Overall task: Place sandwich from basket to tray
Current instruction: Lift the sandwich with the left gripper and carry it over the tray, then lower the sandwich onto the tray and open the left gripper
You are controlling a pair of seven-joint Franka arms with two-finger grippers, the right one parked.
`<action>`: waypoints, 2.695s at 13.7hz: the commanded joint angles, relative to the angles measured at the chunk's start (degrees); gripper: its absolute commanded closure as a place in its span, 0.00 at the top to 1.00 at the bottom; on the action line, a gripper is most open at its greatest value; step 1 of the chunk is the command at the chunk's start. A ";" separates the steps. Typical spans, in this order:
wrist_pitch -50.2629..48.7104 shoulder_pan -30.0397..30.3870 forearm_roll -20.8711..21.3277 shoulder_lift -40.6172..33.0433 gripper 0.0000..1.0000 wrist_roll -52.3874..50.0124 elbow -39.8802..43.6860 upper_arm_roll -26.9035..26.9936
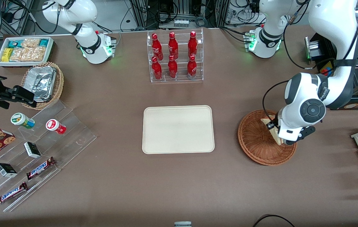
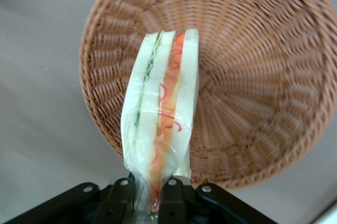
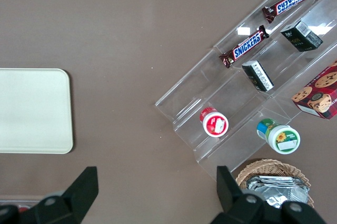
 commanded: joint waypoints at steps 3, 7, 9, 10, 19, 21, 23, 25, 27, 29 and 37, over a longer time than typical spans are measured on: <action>-2.00 -0.25 1.20 -0.61 0.00 2.35 1.09 -5.42; -1.65 -0.25 2.17 -0.17 0.00 5.24 1.71 -12.27; -1.30 -0.25 2.17 1.05 0.00 5.25 2.67 -15.26; -1.21 -0.25 2.17 1.75 0.00 5.25 3.46 -16.49; 0.28 -8.23 9.53 14.05 0.00 -3.87 15.40 -20.20; 0.02 -10.78 11.65 17.92 0.00 -6.78 19.70 -20.11; -0.07 -12.20 13.41 20.38 0.00 -8.28 22.44 -20.11; -0.16 -14.03 13.77 22.23 0.00 -8.72 24.81 -19.94; -0.16 -16.58 15.43 25.56 0.00 -11.17 28.24 -18.54; -0.16 -19.40 17.19 28.56 0.00 -12.94 31.67 -17.04; 0.28 -20.55 17.29 30.41 0.00 -13.12 32.21 -16.33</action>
